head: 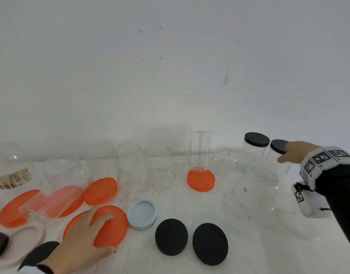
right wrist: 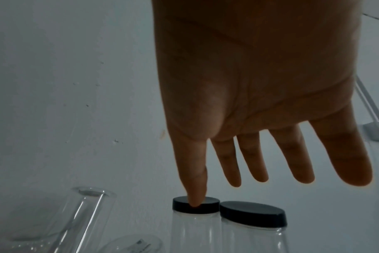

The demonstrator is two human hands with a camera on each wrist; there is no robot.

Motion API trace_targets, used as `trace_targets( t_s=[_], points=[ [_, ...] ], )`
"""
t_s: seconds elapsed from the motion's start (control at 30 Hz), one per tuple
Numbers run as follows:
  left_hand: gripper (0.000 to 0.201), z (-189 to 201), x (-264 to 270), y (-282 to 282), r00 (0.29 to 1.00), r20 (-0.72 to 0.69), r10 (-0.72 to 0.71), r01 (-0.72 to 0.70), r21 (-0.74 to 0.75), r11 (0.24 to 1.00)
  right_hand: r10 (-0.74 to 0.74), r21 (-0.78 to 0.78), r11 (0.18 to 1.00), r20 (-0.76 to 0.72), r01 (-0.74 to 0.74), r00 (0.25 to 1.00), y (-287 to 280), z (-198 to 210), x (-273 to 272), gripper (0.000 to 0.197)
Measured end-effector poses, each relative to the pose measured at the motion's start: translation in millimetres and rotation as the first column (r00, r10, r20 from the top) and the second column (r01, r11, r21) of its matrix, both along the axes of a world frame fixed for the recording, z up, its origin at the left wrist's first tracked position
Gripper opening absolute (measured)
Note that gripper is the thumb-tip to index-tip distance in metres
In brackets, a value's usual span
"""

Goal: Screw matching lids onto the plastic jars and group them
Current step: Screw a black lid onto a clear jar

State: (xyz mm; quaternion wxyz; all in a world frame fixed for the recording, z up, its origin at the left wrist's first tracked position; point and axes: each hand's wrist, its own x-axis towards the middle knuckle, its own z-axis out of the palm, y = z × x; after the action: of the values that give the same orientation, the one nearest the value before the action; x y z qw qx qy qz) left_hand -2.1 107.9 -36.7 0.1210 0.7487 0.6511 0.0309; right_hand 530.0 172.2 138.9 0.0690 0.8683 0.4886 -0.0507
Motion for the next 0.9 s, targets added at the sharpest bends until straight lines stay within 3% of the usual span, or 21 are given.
trace_targets(
  t_s=[0.13, 0.37, 0.53, 0.73, 0.9],
  points=[
    [0.095, 2.5, -2.1, 2.8, 1.000, 0.008, -0.030, 0.031, -0.047, 0.998, -0.012, -0.011, 1.000, 0.004, 0.012, 1.000, -22.9, 2.8, 10.1, 0.031],
    [0.086, 10.1, -8.5, -1.3, 0.984, 0.172, -0.034, 0.052, -0.103, 0.993, -0.176, -0.026, 0.984, -0.079, 0.174, 0.981, -70.2, -20.3, 19.8, 0.078],
    [0.086, 11.6, -13.0, -7.3, 0.969, 0.244, -0.031, 0.054, -0.087, 0.995, -0.214, 0.019, 0.976, -0.120, 0.218, 0.969, -83.4, -30.2, 17.6, 0.081],
    [0.092, 9.1, -18.9, -12.8, 0.971, 0.237, -0.020, 0.040, -0.080, 0.996, -0.224, 0.060, 0.969, -0.202, 0.240, 0.954, -95.4, -23.0, 13.4, 0.085],
    [0.092, 10.4, -18.4, -13.3, 0.992, 0.129, 0.004, 0.011, -0.117, 0.993, -0.121, 0.259, 0.952, -0.171, 0.164, 0.978, -99.0, 3.3, 19.1, 0.096]
  ],
)
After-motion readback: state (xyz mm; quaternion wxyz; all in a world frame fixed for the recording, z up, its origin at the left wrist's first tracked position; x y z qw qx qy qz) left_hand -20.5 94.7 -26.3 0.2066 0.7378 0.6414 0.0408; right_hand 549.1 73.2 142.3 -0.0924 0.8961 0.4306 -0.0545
